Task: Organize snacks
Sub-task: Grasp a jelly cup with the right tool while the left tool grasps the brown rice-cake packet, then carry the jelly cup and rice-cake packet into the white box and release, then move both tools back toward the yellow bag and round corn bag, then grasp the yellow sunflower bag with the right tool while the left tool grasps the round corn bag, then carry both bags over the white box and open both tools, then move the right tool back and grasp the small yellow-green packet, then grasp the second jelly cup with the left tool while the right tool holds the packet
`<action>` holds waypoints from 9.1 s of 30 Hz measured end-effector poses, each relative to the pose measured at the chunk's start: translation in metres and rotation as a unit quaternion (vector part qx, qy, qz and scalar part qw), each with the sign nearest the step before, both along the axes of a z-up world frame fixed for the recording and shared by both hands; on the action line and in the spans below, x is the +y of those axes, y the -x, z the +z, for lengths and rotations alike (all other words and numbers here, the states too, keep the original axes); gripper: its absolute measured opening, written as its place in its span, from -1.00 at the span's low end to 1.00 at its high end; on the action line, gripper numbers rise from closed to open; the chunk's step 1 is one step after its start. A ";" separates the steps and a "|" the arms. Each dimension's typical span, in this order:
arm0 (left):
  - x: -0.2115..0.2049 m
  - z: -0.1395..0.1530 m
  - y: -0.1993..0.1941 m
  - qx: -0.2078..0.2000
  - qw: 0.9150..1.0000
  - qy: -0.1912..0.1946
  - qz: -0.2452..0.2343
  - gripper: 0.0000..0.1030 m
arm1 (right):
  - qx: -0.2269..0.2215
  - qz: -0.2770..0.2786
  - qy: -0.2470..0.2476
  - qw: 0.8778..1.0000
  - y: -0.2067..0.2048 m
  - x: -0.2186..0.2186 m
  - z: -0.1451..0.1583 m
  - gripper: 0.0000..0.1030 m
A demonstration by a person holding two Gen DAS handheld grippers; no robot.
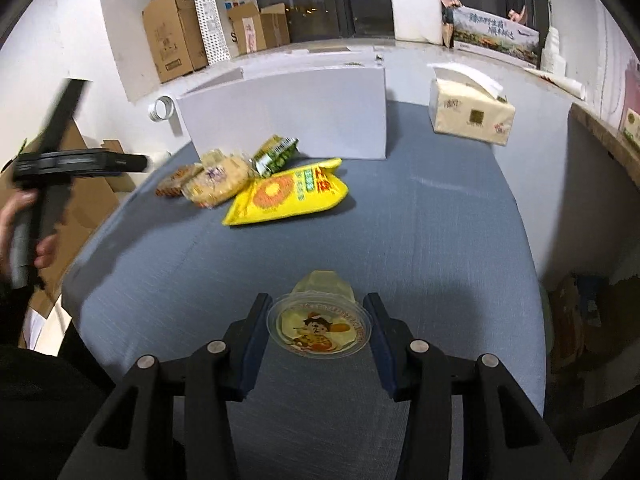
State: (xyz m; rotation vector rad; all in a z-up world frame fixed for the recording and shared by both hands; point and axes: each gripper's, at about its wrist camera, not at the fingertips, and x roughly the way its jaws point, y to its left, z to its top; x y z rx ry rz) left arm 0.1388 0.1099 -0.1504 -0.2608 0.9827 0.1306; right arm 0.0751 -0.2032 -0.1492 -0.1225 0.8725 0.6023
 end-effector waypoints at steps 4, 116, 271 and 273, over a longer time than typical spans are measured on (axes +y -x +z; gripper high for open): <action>0.008 -0.023 -0.032 0.036 0.999 -0.001 0.014 1.00 | -0.009 0.006 0.005 1.000 0.000 0.006 0.006 -0.01; -0.063 0.086 0.077 -0.120 0.986 -0.015 -0.115 1.00 | 0.141 -0.024 -0.172 0.975 -0.141 0.080 -0.043 1.00; -0.033 0.053 0.058 -0.123 0.990 0.008 -0.071 1.00 | 0.010 0.034 0.024 0.999 -0.132 0.142 -0.024 -0.13; -0.036 0.045 0.040 -0.106 0.992 -0.006 -0.068 1.00 | 0.009 0.035 0.004 0.999 -0.128 0.134 -0.015 -0.13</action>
